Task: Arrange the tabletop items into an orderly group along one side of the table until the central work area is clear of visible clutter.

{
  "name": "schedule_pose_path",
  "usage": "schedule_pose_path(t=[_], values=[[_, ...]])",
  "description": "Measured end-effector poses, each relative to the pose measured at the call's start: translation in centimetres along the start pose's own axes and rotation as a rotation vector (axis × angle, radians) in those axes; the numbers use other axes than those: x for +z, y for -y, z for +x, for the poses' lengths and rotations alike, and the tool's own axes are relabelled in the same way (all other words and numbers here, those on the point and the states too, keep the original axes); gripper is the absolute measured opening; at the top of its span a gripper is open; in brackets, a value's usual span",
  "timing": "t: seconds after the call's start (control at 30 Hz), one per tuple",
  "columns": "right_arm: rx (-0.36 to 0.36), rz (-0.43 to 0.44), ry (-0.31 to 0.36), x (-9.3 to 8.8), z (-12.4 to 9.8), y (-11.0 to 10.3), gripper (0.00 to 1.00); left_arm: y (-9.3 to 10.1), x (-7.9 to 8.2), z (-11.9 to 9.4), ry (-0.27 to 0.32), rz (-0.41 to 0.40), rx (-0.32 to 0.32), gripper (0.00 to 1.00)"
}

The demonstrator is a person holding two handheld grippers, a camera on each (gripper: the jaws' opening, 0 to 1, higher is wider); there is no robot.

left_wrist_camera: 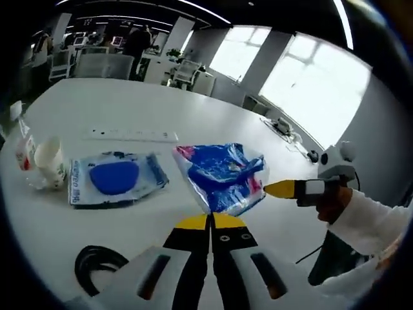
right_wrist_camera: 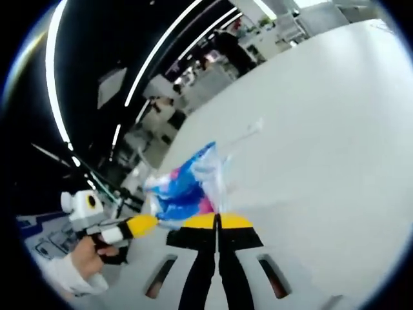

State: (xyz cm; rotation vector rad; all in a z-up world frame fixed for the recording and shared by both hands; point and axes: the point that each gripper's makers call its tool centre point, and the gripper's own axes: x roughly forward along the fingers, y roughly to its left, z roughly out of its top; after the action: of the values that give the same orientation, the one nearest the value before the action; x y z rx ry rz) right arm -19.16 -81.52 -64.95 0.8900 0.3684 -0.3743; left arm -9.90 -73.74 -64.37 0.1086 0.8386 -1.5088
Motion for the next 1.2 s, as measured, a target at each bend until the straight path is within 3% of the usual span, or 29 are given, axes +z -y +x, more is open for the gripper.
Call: schedule_pose_path(t=[0.2, 0.5, 0.93, 1.1, 1.2], values=[[-0.021, 0.007, 0.022, 1.5, -0.4, 1.3, 0.0, 0.9, 0.4, 1.8, -0.026, 0.028, -0.025, 0.0], [-0.026, 0.0, 0.005, 1.9, 1.1, 2.2, 0.0, -0.4, 1.2, 3.2, -0.05, 0.047, -0.005, 0.0], [-0.063, -0.027, -0.028, 3.7, 4.1, 4.5, 0.0, -2.9, 2.8, 7.3, -0.083, -0.029, 0.03, 0.0], [-0.097, -0.028, -0.057, 4.6, 6.2, 7.0, 0.0, -3.1, 2.5, 9.2, -0.116, -0.037, 0.04, 0.0], [-0.103, -0.034, -0.077, 4.3, 6.8, 7.6, 0.0, -4.2, 2.0, 10.5, -0.131, -0.086, 0.065, 0.0]])
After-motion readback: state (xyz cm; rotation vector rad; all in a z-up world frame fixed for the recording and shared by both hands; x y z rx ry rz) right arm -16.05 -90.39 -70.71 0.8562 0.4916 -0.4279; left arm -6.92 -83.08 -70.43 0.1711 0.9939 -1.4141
